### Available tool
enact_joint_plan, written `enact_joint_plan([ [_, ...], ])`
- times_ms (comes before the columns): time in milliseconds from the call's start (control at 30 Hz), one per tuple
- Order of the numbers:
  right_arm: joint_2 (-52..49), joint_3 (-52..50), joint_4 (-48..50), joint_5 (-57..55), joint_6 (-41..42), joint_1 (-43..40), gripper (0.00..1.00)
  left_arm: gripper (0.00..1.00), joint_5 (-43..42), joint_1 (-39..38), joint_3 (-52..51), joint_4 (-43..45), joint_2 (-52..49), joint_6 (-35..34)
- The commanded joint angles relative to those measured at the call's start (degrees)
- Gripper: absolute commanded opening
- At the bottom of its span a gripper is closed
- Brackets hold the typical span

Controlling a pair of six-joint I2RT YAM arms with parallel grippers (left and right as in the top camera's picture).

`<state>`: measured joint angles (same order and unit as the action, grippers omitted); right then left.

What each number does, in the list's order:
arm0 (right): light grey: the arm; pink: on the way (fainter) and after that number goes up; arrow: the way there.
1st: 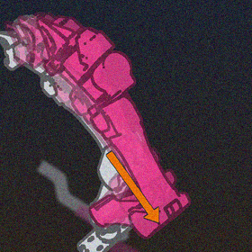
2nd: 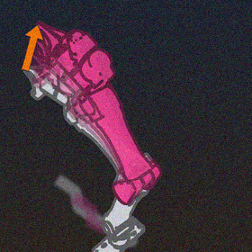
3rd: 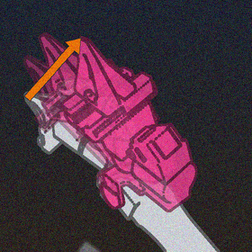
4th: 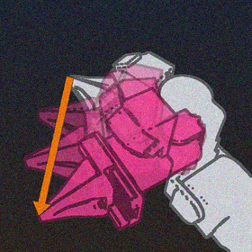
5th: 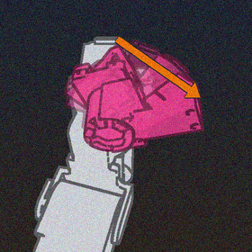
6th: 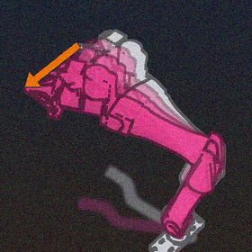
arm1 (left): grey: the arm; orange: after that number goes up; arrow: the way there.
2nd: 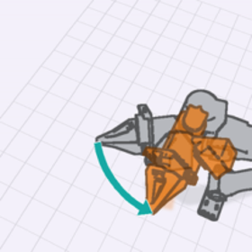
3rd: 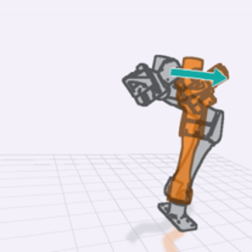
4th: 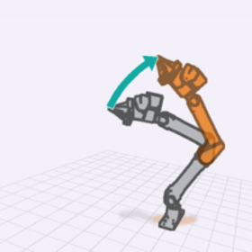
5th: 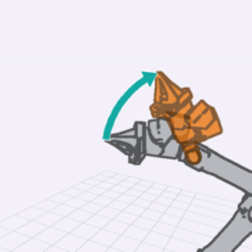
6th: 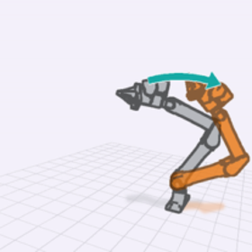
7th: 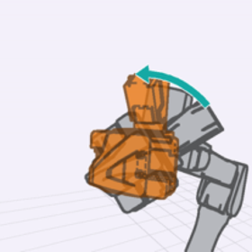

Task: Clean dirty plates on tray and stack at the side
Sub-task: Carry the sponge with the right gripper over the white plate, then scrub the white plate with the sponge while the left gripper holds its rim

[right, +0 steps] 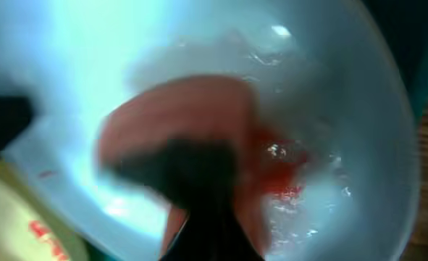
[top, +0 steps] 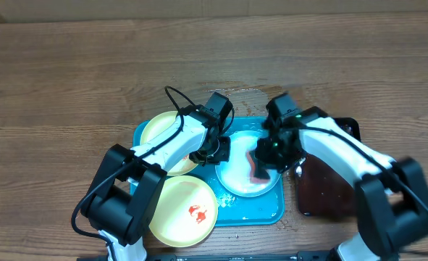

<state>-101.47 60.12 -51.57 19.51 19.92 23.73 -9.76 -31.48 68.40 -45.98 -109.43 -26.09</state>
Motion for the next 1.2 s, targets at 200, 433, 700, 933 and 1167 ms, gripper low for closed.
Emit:
enact_joint_plan([
  [200,-3.4,-0.5,1.1,-11.8,1.1,0.0,0.04,0.04,15.7,0.1,-0.8,-5.4,-2.9,-9.1],
  [433,-3.4,-0.5,5.3,2.4,-11.0,1.1,0.04,0.04,14.6,-0.1,-0.8,-4.9,-2.9,-7.7],
  [700,-3.4,-0.5,10.7,14.9,2.7,2.1,0.04,0.04,14.6,0.0,-0.8,-4.8,-2.9,-7.3],
  [933,-3.5,-1.0,12.9,15.2,9.2,2.1,0.04,0.04,14.6,0.0,-0.8,-4.8,-2.9,-7.3],
  [1167,-3.5,-6.3,26.0,14.4,16.3,2.1,0.04,0.04,14.6,0.0,-0.8,-4.8,-2.9,-7.3],
])
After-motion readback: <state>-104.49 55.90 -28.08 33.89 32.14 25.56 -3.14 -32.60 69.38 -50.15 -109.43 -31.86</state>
